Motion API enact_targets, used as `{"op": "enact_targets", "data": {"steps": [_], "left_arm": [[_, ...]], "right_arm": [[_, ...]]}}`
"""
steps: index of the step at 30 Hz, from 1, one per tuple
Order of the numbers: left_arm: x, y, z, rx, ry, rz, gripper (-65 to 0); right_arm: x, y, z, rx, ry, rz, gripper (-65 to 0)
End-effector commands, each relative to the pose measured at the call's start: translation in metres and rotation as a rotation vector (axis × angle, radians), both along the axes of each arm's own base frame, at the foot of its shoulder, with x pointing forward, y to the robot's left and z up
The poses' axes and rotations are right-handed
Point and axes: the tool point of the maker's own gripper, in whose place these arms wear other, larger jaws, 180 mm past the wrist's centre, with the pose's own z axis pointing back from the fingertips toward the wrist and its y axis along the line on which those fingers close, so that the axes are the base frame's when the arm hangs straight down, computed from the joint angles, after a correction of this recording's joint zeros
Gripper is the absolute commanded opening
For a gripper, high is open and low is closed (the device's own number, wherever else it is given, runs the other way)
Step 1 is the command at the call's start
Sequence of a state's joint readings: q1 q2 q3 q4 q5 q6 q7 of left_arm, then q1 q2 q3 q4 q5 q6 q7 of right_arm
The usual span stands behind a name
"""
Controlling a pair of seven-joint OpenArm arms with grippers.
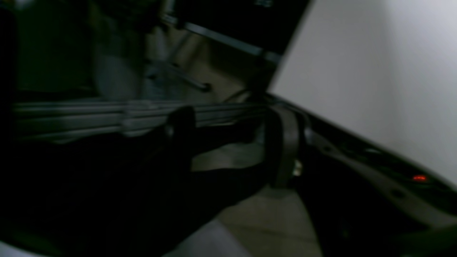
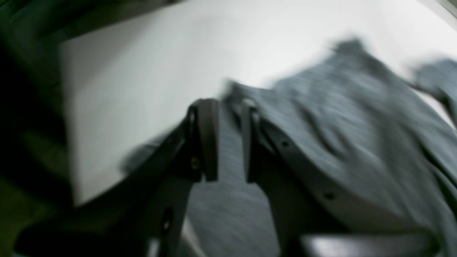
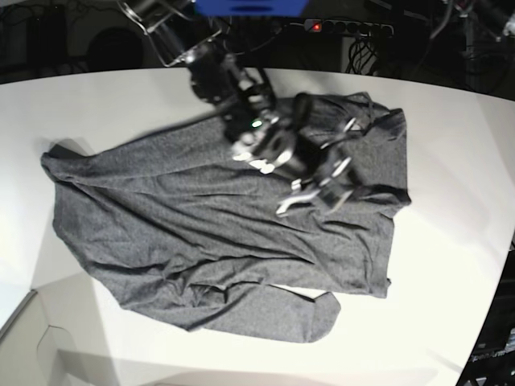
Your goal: Layout the t-shirt on the table in an organized manner, then fold the t-shirt properly
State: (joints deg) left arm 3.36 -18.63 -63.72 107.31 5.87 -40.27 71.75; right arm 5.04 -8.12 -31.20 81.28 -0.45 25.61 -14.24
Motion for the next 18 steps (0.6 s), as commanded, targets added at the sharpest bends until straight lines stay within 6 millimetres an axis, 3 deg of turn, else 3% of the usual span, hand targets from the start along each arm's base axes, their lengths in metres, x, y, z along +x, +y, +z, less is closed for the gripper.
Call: {"op": "enact_targets", "data": {"steps": [1, 6, 13, 15, 18], "left_arm": [[0.009, -0.001, 0.011, 0.02, -0.044, -0.011, -31.6], [0.054, -0.047, -0.01, -0.096, -0.13, -0.081, -31.0], [0.134, -0.167, -0.043, -0.294, -0.177, -0.332, -33.0], [0.148, -0.198, -0.047, -0.333, -0.177, -0.403, -41.2], [0.16, -0.234, -0.058, -0.386, -0.155, -0.48, -62.8]], "right_arm": [[0.013, -0.003, 0.022, 0.049, -0.037, -0.024, -52.3], [0.056, -0.09, 0.008, -0.045, -0.018, -0.225, -52.3], [0.078, -0.204, -0.006, -0.148, -0.004, -0.459, -52.3], [0.079, -0.222, -0.009, -0.167, -0.002, -0.49, -52.3], [0.074, -0.251, -0.019, -0.2, 0.019, -0.542, -52.6]]}}
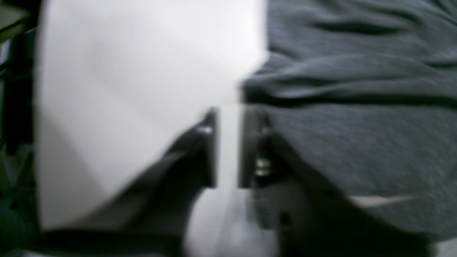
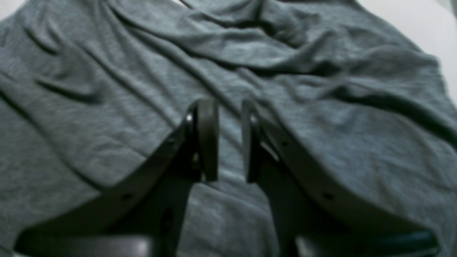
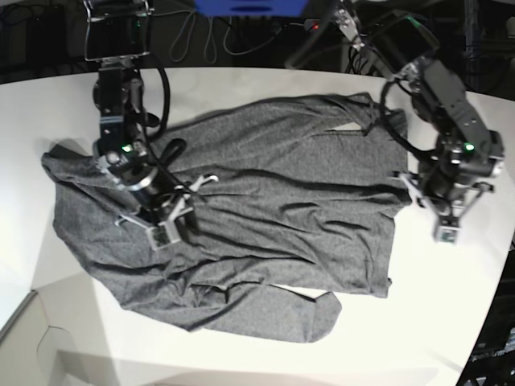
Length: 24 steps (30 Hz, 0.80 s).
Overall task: Layout the t-shirt on the table in an organized manner, then fold the t-shirt properly
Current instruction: 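Grasp the shirt's side edges with both grippers and pull them apart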
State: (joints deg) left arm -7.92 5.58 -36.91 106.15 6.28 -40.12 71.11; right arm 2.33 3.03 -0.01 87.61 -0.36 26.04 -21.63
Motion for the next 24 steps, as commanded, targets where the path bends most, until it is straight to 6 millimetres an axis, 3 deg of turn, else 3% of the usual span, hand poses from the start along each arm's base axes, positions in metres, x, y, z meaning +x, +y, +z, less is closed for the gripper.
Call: {"op": "enact_targets", "data": {"steps": [1, 5, 11, 19, 24], "left_arm": [[0.008, -0.004, 0.004, -0.001, -0.016, -0.016, -65.0], [0.003, -0.031, -0.029, -0.055, 0.073, -0.089, -63.8], [-0.004, -0.046, -0.067, -0.116, 0.132, -0.13, -64.8], [-0.025, -0.028, -0.13, -0.183, 0.239, -0.132, -64.8], [-0.029, -0.002, -0.135, -0.155, 0.248, -0.119, -64.8]], "right_arm": [[0.007, -0.007, 0.015, 0.013, -0.049, -0.014, -52.7], [0.002, -0.036, 0.009, -0.01, -0.034, -0.072, -52.8], [0.003, -0.067, 0.01, -0.03, -0.037, -0.14, -52.8], [0.005, -0.1, 0.017, -0.032, -0.055, -0.227, -52.6], [0.004, -0.116, 0.02, -0.055, -0.06, -0.248, -52.6]]}}
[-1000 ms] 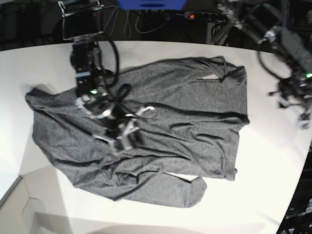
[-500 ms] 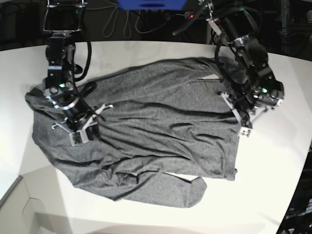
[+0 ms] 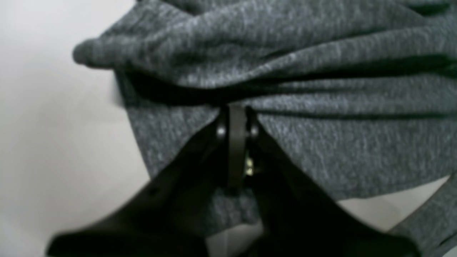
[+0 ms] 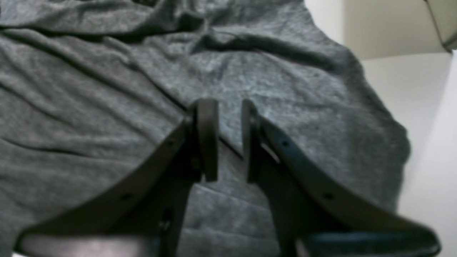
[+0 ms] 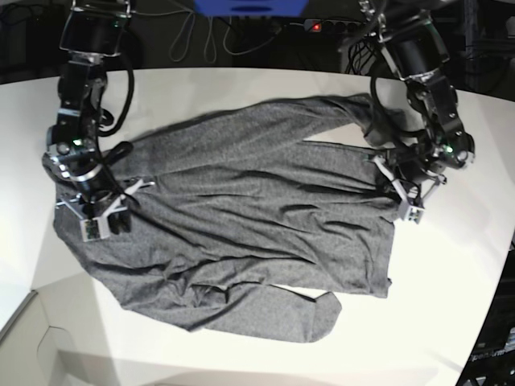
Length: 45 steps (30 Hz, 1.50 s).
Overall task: Layout the t-shirt on the table in an organized manner, then fold the t-shirt properly
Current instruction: 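Grasp the shirt's side edges with both grippers and pull them apart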
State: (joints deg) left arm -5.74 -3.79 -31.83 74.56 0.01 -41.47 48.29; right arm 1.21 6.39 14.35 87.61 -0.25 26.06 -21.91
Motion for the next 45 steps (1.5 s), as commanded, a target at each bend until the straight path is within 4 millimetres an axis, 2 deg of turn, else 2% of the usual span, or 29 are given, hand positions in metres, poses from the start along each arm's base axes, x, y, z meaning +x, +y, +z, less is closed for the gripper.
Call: {"op": "enact_targets", "data": {"steps": [1, 4, 6, 8, 18, 23, 25, 28, 31, 34, 37, 38, 40, 43, 45], "left_arm": [[-0.033, 0.031, -0.023, 0.131, 0.179, 0.016, -64.8], [-0.033, 0.063, -0.014, 0.174, 0.17, 0.059, -64.8], [-0.035, 0.079, -0.01, 0.186, 0.169, 0.09, -64.8], [-0.036, 0.093, -0.006, 0.206, 0.167, 0.107, -64.8], [-0.026, 0.094, 0.007, 0.22, 0.134, 0.109, -64.8], [-0.014, 0.101, 0.041, 0.289, 0.061, 0.115, -64.8], [-0.012, 0.106, 0.059, 0.329, 0.04, 0.122, -64.8], [-0.004, 0.107, 0.091, 0.342, -0.042, 0.138, -64.8], [0.001, 0.108, 0.118, 0.332, -0.124, 0.155, -64.8], [0.022, 0.105, 0.146, 0.317, -0.218, 0.161, -64.8], [0.051, 0.098, 0.161, 0.27, -0.268, 0.163, -64.8], [0.064, 0.089, 0.163, 0.238, -0.279, 0.152, -64.9], [0.091, 0.067, 0.159, 0.169, -0.269, 0.115, -64.9], [0.119, 0.043, 0.148, 0.097, -0.232, 0.068, -64.9], [0.132, 0.019, 0.136, 0.04, -0.223, 0.022, -64.9]], "right_arm": [[0.009, -0.005, 0.019, -0.009, -0.063, 0.004, -52.5], [0.008, -0.012, 0.021, -0.009, -0.067, -0.018, -52.5], [0.007, -0.023, 0.022, -0.01, -0.071, -0.045, -52.5], [0.011, -0.024, 0.026, -0.01, -0.081, -0.049, -52.5], [0.012, -0.022, 0.024, -0.007, -0.075, -0.044, -52.5], [0.021, -0.024, 0.015, 0.006, -0.047, -0.049, -53.1], [0.02, -0.036, 0.013, -0.026, -0.011, -0.056, -56.8], [0.03, -0.04, 0.021, -0.035, -0.006, -0.063, -65.0], [0.035, -0.042, 0.027, -0.042, -0.003, -0.067, -65.0], [0.045, -0.044, 0.038, -0.059, -0.024, -0.059, -65.0], [0.055, -0.037, 0.042, -0.075, -0.028, -0.023, -65.0], [0.06, -0.034, 0.041, -0.076, -0.022, -0.012, -65.0], [0.07, -0.033, 0.035, -0.079, 0.005, 0.004, -65.0], [0.087, -0.025, 0.02, -0.066, 0.058, 0.032, -65.0], [0.096, -0.03, 0.012, -0.064, 0.099, 0.03, -65.0]]}}
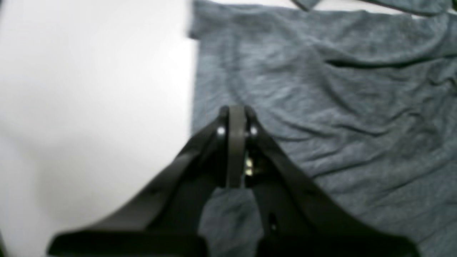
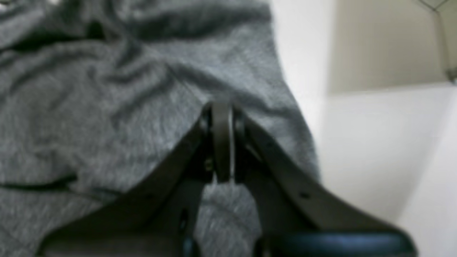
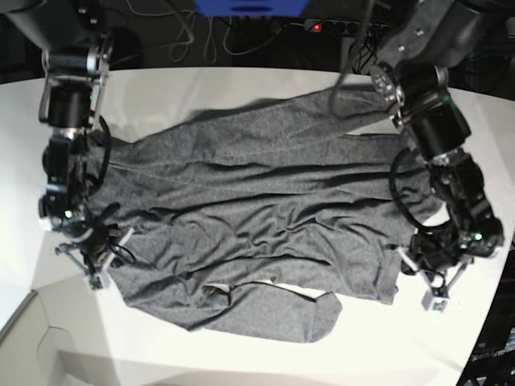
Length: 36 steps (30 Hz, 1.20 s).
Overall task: Layout the t-shirt on the table in an organized manner, then fold the t-shirt properly
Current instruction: 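Grasp the shirt's side edges with both grippers and pull them apart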
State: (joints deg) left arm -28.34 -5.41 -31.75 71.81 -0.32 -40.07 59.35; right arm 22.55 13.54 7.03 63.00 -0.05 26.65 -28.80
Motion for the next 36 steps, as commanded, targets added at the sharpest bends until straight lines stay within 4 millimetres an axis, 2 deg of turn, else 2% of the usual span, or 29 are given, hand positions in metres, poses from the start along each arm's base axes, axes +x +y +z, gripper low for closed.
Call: {"op": "enact_targets", "data": {"steps": [1, 3, 5, 9, 14, 18, 23, 26, 28, 32, 33, 36], "left_arm": [[0.014, -0.004, 0.015, -0.017, -0.058, -0.012, -64.9], [0.02, -0.014, 0.015, -0.042, -0.077, -0.031, -64.9], [0.021, -0.015, 0.013, -0.051, -0.087, -0.032, -64.9], [0.012, -0.018, -0.018, -0.091, -0.005, -0.031, -64.9], [-0.004, -0.001, -0.047, -0.107, 0.019, -0.003, -64.9], [-0.011, 0.001, -0.058, -0.114, 0.021, 0.003, -64.9], [-0.03, 0.012, -0.072, -0.095, 0.063, 0.017, -64.9], [-0.04, 0.028, -0.077, -0.116, 0.065, 0.079, -64.9], [-0.055, 0.044, -0.082, -0.115, 0.09, 0.129, -64.9], [-0.08, 0.073, -0.073, -0.065, 0.108, 0.202, -64.9], [-0.086, 0.077, -0.072, -0.049, 0.107, 0.211, -64.9], [-0.1, 0.082, -0.069, -0.007, 0.102, 0.214, -64.9]], "right_arm": [[0.021, -0.007, 0.024, -0.005, -0.063, -0.006, -65.0], [0.033, -0.004, 0.022, 0.008, -0.039, -0.003, -65.0], [0.042, 0.0, 0.018, 0.021, -0.02, 0.005, -65.0], [0.061, 0.014, 0.012, 0.049, -0.032, 0.043, -65.0], [0.065, 0.016, -0.005, 0.083, -0.021, 0.048, -65.0], [0.068, 0.015, -0.011, 0.122, -0.03, 0.029, -65.0], [0.063, 0.013, -0.022, 0.155, -0.049, 0.012, -65.0], [0.059, 0.012, -0.029, 0.169, -0.048, 0.005, -65.0], [0.056, 0.012, -0.034, 0.173, -0.041, 0.001, -65.0], [0.05, 0.01, -0.042, 0.174, -0.044, -0.01, -65.0], [0.05, 0.007, -0.042, 0.164, -0.053, -0.028, -65.0], [0.055, -0.025, -0.037, 0.06, -0.116, -0.135, -65.0]]}}
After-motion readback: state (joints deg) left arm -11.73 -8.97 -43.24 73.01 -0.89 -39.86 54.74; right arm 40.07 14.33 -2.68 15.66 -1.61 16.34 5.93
